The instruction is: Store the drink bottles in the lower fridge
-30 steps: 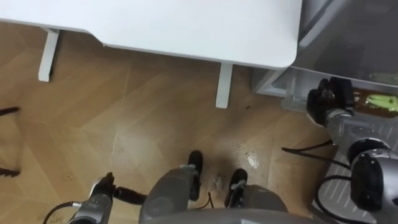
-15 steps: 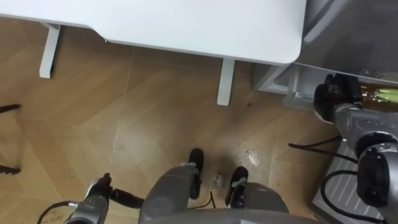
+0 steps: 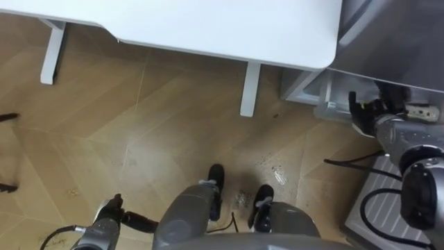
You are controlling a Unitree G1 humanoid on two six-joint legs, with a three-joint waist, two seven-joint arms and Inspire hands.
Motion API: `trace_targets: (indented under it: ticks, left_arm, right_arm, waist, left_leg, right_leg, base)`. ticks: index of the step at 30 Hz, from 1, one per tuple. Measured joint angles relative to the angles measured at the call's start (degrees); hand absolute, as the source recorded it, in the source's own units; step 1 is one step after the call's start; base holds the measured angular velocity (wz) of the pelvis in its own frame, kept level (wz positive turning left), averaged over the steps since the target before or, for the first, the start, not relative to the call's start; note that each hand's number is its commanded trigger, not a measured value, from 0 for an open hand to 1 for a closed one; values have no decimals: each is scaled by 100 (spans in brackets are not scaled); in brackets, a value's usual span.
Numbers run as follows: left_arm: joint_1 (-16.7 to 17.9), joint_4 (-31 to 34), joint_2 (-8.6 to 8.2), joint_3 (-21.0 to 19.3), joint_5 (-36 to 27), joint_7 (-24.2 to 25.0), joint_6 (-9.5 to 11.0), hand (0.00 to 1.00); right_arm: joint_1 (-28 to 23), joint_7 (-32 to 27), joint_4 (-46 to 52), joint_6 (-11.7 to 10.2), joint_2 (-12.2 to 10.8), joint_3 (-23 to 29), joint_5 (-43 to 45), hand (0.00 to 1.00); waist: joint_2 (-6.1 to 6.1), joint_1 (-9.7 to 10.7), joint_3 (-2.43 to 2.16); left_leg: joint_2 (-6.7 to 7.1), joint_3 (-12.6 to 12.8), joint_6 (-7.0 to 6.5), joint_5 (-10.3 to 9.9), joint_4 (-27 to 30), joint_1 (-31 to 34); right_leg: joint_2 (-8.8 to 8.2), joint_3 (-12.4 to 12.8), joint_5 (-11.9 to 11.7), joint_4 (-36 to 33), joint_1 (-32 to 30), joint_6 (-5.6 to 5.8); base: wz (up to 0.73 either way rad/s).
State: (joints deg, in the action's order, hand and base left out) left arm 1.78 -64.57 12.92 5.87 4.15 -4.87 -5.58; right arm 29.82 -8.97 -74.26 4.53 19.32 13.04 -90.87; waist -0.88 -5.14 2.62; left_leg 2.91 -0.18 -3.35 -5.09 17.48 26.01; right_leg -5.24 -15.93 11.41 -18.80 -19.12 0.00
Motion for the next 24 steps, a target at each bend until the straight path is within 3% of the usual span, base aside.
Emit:
trace_targets:
  ticks: [15,24]
  left_arm:
    - [22,-2,55,-21,47,-6,8,0]
    - [22,51,57,-167,54,36,8,0]
  right_arm:
    - [12,10,-45,37,32,3,130,0]
    - [-10,34,-147,54,32,5,165,0]
  waist:
    - [11,-4,-9]
    - [53,-3,-38]
  left_leg:
    - [-6,-20,0,0,46,-51]
    - [8,-35,0,0,-4,-333]
  right_leg:
    - [24,-5,-7,3,81,0]
    - [21,-10,3,31,361,12]
  base:
    - [0]
    - [0]
